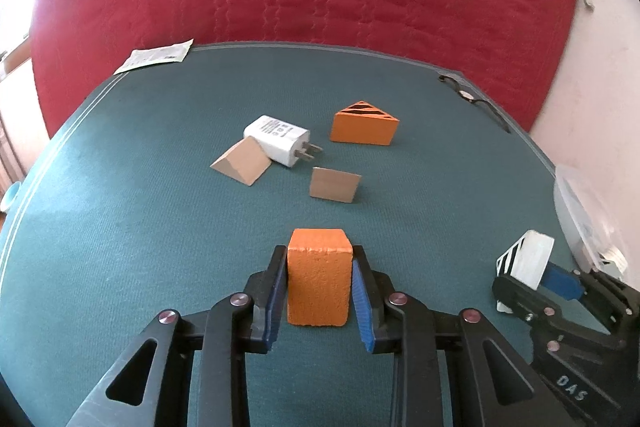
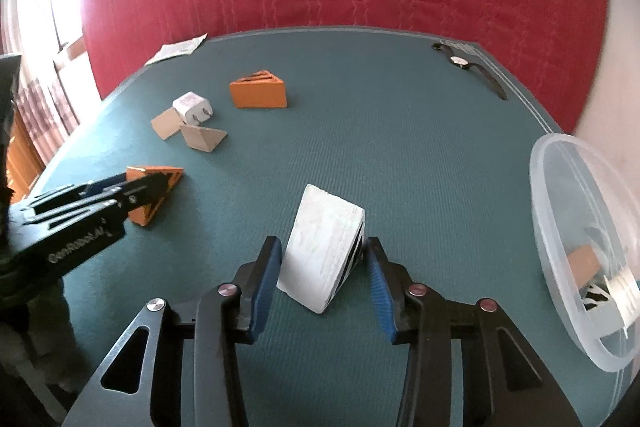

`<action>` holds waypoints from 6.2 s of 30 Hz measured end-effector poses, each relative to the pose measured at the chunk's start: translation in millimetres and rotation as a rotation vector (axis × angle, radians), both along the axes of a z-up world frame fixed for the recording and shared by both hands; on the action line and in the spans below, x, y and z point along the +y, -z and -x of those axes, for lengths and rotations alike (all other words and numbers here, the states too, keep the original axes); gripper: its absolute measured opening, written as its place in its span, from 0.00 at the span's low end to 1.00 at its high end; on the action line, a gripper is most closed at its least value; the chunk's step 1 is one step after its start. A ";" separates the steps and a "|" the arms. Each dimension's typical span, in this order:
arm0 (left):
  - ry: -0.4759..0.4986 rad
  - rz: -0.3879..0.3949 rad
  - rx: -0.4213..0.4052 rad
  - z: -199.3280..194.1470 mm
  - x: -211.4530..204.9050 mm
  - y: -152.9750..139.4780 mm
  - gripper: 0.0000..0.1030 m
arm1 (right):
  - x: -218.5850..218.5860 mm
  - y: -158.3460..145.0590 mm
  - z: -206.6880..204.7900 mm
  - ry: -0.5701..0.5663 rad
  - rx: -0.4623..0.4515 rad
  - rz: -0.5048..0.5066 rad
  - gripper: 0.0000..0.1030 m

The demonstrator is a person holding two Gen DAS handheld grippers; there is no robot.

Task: Organize rigid objects
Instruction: 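Carry the striped wedge into the bowl and open the right gripper while left carries orange wedge, then lower the orange wedge into the clear bowl and open the left gripper, then withdraw both grippers from the bowl toward the remaining objects, then grasp the white wall charger with the left gripper while the right grasps the tan block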

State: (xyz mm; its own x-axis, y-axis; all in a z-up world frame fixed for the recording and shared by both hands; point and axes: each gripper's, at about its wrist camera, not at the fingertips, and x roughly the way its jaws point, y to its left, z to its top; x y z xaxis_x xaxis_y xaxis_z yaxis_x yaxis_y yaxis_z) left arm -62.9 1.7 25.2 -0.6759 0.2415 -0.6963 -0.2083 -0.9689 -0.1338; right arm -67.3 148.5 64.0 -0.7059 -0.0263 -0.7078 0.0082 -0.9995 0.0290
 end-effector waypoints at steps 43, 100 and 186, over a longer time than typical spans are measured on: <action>0.241 -0.053 -0.044 -34.6 106.1 -18.6 0.31 | 178.9 -47.2 -87.3 0.461 0.202 -0.001 0.73; 0.325 0.076 0.022 -24.1 227.8 -25.8 0.84 | 175.1 -31.7 -119.4 0.439 0.245 -0.046 0.73; -0.004 0.152 0.005 103.9 -5.2 -3.8 0.90 | -23.9 -6.4 -11.8 -0.070 -0.001 0.060 0.73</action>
State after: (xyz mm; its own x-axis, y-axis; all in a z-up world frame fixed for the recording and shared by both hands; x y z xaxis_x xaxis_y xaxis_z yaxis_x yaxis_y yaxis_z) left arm -166.9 -3.5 29.0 -0.6798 0.1311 -0.7216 -0.2050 -0.9786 0.0154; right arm -55.5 124.7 70.4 -0.6999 -0.1178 -0.7044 0.0775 -0.9930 0.0890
